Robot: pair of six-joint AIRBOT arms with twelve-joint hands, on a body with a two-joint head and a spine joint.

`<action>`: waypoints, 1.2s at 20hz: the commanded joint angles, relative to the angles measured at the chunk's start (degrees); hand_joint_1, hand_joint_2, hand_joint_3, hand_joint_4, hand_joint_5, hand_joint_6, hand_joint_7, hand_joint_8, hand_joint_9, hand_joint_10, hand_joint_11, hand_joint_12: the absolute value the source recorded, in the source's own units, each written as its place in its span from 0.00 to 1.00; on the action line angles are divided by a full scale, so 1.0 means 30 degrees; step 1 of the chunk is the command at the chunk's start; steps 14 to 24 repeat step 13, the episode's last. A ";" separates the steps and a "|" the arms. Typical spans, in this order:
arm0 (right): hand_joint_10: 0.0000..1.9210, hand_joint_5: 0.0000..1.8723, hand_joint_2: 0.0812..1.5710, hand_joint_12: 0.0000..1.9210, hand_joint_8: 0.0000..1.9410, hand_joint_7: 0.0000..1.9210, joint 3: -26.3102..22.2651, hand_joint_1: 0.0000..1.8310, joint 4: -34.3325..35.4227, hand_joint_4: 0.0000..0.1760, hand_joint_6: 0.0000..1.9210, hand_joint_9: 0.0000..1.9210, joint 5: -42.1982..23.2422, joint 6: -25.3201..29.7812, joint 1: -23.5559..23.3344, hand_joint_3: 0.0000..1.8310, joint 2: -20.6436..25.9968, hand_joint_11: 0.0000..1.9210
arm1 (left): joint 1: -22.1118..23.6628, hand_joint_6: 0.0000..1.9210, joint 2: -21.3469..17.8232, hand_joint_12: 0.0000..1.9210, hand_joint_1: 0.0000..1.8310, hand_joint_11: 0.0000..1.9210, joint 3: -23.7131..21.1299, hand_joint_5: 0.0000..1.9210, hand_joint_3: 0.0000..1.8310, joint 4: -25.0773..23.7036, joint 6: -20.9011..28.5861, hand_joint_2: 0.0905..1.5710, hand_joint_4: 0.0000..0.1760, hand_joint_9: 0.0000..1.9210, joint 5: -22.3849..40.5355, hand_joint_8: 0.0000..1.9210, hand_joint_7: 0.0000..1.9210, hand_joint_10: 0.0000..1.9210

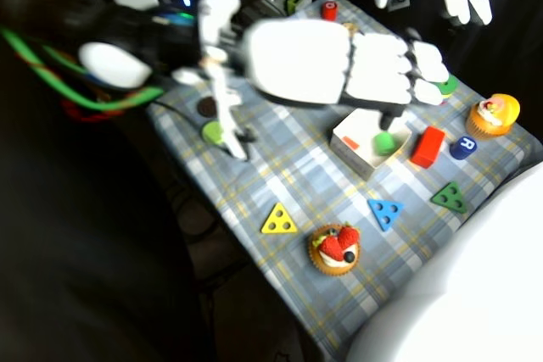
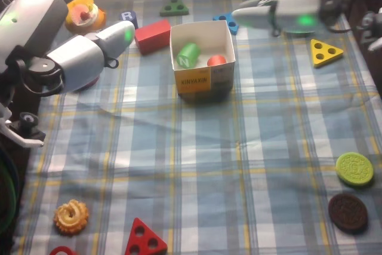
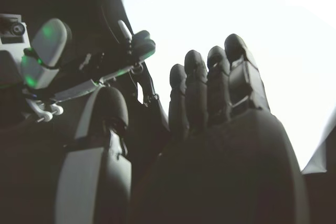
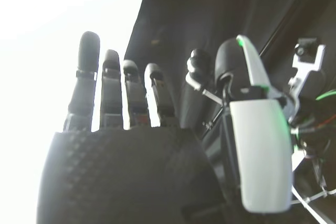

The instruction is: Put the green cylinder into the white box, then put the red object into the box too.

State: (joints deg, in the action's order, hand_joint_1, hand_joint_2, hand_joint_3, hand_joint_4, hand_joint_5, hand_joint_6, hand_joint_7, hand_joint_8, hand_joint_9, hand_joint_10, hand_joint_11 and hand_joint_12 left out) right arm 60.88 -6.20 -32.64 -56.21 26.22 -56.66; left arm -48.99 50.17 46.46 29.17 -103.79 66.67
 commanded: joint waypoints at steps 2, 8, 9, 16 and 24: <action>0.02 0.00 0.78 0.40 0.00 0.00 -0.0896 0.20 0.0201 0.46 0.00 0.02 -0.3865 -0.0024 0.0512 0.00 0.0993 0.00 | -0.0020 0.00 -0.0221 0.29 0.36 0.00 -0.0092 0.14 0.00 -0.0651 0.0299 0.84 0.01 0.07 0.2498 0.00 0.13 0.00; 0.00 0.00 0.78 0.00 0.00 0.00 -0.3207 0.22 0.2512 0.59 0.00 0.00 -0.9709 -0.0027 0.4746 0.00 0.4071 0.00 | -0.0757 0.00 -0.0508 0.23 0.27 0.00 0.0475 0.06 0.00 -0.1180 0.4386 0.83 0.34 0.07 0.3339 0.00 0.09 0.01; 0.00 0.00 0.78 0.00 0.00 0.00 -0.3409 0.20 0.2898 0.55 0.00 0.00 -1.0528 -0.0027 0.5312 0.00 0.4320 0.00 | -0.0890 0.00 -0.0555 0.34 0.24 0.00 0.0550 0.06 0.00 -0.1306 0.4966 0.83 0.31 0.09 0.3535 0.00 0.09 0.01; 0.00 0.00 0.79 0.00 0.00 0.00 -0.4377 0.26 0.5339 0.42 0.00 0.00 -1.5290 -0.0031 0.8570 0.00 0.5399 0.00 | -0.1658 0.00 -0.0567 0.29 0.04 0.00 0.1398 0.00 0.00 -0.1953 0.9036 0.88 0.54 0.04 0.4446 0.00 0.01 0.01; 0.00 0.00 0.79 0.00 0.00 0.00 -0.4377 0.26 0.5339 0.42 0.00 0.00 -1.5290 -0.0031 0.8570 0.00 0.5399 0.00 | -0.1658 0.00 -0.0567 0.29 0.04 0.00 0.1398 0.00 0.00 -0.1953 0.9036 0.88 0.54 0.04 0.4446 0.00 0.01 0.01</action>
